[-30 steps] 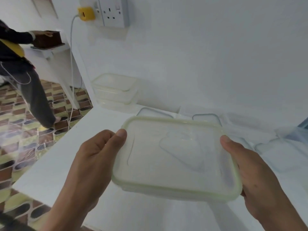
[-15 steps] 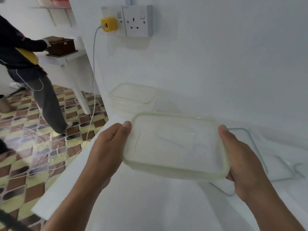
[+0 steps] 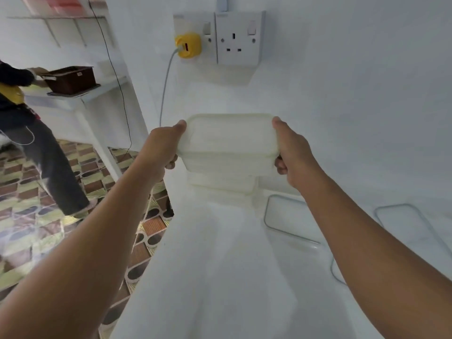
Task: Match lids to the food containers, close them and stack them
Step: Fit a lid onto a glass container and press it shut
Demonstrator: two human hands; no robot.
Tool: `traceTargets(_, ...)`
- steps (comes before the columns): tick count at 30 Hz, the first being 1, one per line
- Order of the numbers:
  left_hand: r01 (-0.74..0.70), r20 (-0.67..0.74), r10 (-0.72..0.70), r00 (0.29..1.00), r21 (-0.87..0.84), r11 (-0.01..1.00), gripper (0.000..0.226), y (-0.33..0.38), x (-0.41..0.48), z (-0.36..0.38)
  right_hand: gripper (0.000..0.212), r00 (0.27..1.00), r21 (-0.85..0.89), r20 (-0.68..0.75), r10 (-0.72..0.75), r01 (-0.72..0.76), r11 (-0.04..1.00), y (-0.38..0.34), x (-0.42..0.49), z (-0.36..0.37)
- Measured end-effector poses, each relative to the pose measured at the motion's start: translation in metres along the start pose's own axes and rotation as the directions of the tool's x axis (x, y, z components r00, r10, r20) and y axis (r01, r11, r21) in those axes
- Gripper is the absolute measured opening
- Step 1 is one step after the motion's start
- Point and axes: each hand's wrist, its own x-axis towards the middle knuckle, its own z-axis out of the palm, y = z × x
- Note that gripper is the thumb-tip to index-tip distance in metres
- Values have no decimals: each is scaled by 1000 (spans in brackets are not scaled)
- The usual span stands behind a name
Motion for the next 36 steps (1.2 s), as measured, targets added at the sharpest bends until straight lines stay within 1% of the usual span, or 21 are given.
traceTargets(3,27,-1,-27,1000,65,998,40,3,29,-5,39,1000,-28,2,31,-31,999,2,21,16)
traceTargets(8,47,38,-50,998,65,997,38,-6,64,-2,41,995,-44,-52,89,-91,995,17,47,32)
traceTargets(10,100,98,-106,989,64,993,40,-13,67,1,49,991,-67,-87,104,-110,992,24,54,36)
traceTargets(12,172,193,-168,967,-4,985,37,-18,69,4,64,987,-64,-103,127,-134,989,28,59,40)
traceTargets(13,189,232,-176,957,-36,981,35,-18,69,4,70,986,-48,-95,141,-146,988,28,60,41)
traceTargets(14,195,253,-174,952,-61,979,34,-17,70,5,72,986,-37,-84,143,-146,989,27,63,42)
traceTargets(17,192,270,-163,949,-87,977,33,-13,68,7,63,991,-25,-84,102,-105,994,27,72,42)
traceTargets(22,187,255,-160,954,-87,978,33,-16,63,11,48,995,-14,-79,62,-63,998,28,77,38)
traceTargets(29,204,241,-173,955,-109,973,31,-14,54,7,50,997,-17,-20,70,-70,997,28,70,34)
traceTargets(31,234,258,-194,947,-136,963,44,-17,51,2,57,996,-27,-8,87,-87,996,27,65,32)
traceTargets(33,261,240,-209,948,-210,942,68,-19,49,-1,65,995,-49,-43,85,-87,995,26,59,27)
traceTargets(34,274,208,-226,952,-241,931,78,-19,47,-3,62,995,-66,-89,32,-38,997,27,54,24)
traceTargets(35,270,144,-240,960,-255,928,85,-22,44,-3,55,986,-98,-156,-51,36,994,28,48,20)
traceTargets(36,241,58,-234,970,-249,938,87,-27,40,-1,48,964,-143,-224,-144,114,983,29,38,15)
